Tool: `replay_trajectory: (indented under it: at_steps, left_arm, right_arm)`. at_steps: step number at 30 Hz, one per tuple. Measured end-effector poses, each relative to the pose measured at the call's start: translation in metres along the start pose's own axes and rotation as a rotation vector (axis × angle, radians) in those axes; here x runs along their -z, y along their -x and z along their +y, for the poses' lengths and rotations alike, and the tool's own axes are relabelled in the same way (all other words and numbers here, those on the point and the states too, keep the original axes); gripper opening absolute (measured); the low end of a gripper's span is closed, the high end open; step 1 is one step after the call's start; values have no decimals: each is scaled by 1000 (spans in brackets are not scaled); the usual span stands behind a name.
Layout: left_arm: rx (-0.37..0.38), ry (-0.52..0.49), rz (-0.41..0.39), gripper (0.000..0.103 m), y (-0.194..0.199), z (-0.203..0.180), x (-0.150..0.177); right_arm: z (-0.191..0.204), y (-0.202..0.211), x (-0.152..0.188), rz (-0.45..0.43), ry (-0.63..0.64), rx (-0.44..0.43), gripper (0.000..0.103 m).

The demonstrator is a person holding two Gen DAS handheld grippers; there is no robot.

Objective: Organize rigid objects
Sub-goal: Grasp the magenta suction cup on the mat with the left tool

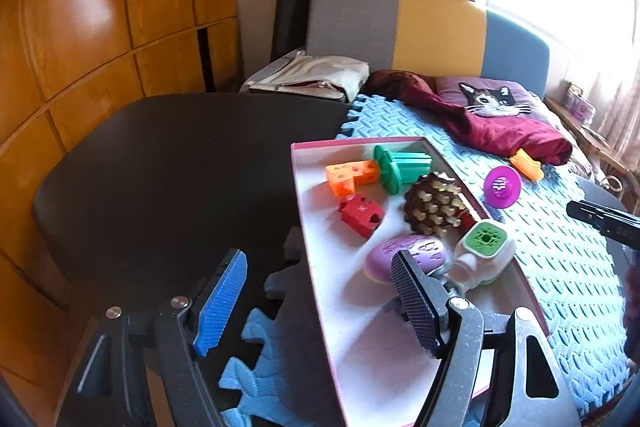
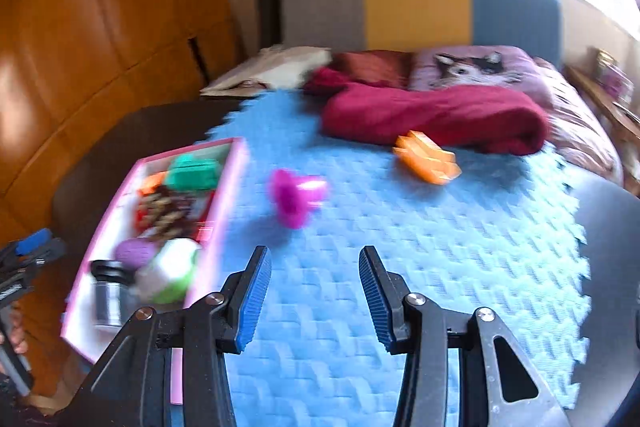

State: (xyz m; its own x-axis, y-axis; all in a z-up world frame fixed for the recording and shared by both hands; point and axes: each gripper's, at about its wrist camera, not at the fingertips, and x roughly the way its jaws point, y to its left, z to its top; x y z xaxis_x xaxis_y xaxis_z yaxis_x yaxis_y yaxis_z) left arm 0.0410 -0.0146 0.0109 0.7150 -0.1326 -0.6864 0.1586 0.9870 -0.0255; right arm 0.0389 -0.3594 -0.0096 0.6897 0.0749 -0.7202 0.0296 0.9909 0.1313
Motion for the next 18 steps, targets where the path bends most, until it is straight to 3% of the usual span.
replay_trajectory:
  at_steps: [9,18]
  left_arm:
    - [89,-98,-11,78,-4,-50,-32]
    - [260,-156,65,78,-31,-121,-65]
  right_arm:
    - [-82,-5,8,6,-275,192,46]
    - [-111,9,13,-6,-451,162,46]
